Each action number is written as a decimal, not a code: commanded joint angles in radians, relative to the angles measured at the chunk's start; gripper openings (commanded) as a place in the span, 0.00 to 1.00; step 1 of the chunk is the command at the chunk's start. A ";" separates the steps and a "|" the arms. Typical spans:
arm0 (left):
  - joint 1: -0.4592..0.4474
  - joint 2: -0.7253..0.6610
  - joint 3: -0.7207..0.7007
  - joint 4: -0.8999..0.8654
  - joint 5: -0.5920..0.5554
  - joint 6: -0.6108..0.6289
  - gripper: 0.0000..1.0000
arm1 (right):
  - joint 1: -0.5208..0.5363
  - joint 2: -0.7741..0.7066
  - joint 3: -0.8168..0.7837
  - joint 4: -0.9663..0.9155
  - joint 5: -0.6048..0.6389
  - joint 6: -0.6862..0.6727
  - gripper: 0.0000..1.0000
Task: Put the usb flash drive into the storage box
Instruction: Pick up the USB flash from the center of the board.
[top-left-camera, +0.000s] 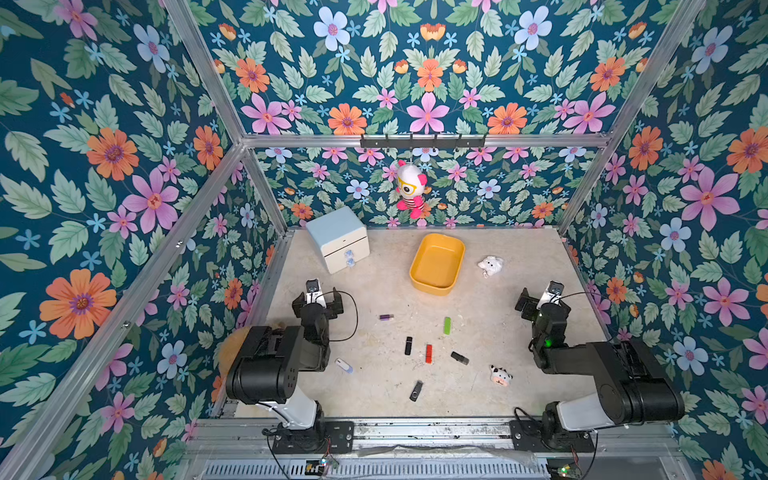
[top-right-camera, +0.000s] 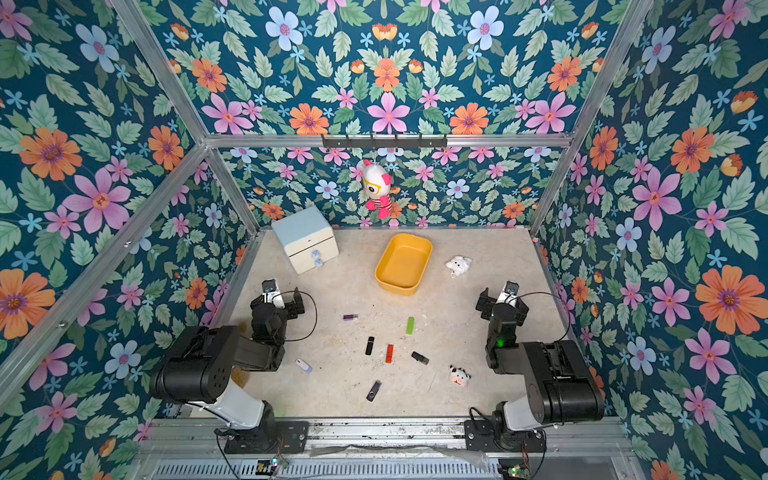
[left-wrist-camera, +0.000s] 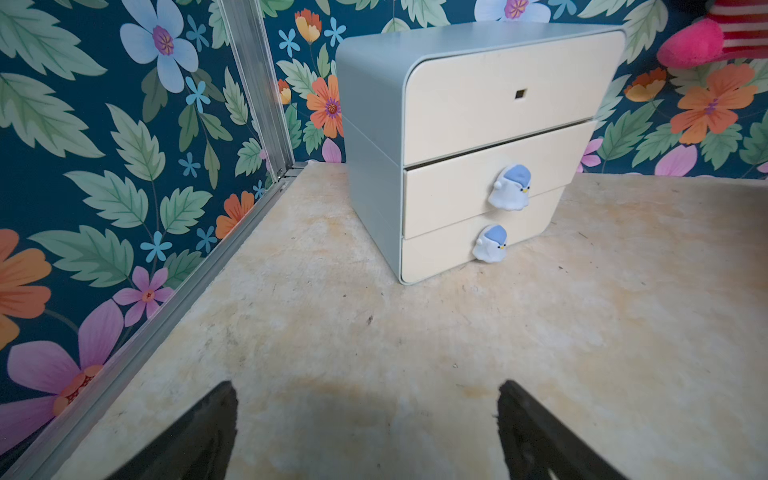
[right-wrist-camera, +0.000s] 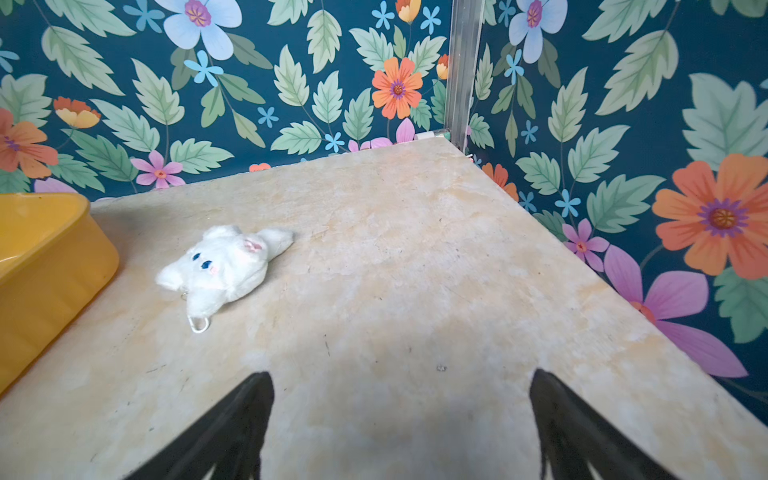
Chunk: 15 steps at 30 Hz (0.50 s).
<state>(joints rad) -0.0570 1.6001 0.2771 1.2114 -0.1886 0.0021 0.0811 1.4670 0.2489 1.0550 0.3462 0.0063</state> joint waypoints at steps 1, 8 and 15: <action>0.001 0.002 0.003 0.019 -0.003 -0.006 1.00 | 0.000 -0.002 0.003 0.008 -0.001 0.012 0.99; 0.003 0.003 0.007 0.014 0.002 -0.007 0.99 | 0.000 -0.002 0.003 0.008 -0.001 0.012 0.99; 0.019 0.001 0.011 0.002 0.035 -0.019 0.99 | -0.005 -0.005 0.011 -0.021 0.019 0.027 0.99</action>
<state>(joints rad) -0.0433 1.6001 0.2832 1.2068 -0.1791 -0.0017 0.0788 1.4666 0.2535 1.0492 0.3454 0.0105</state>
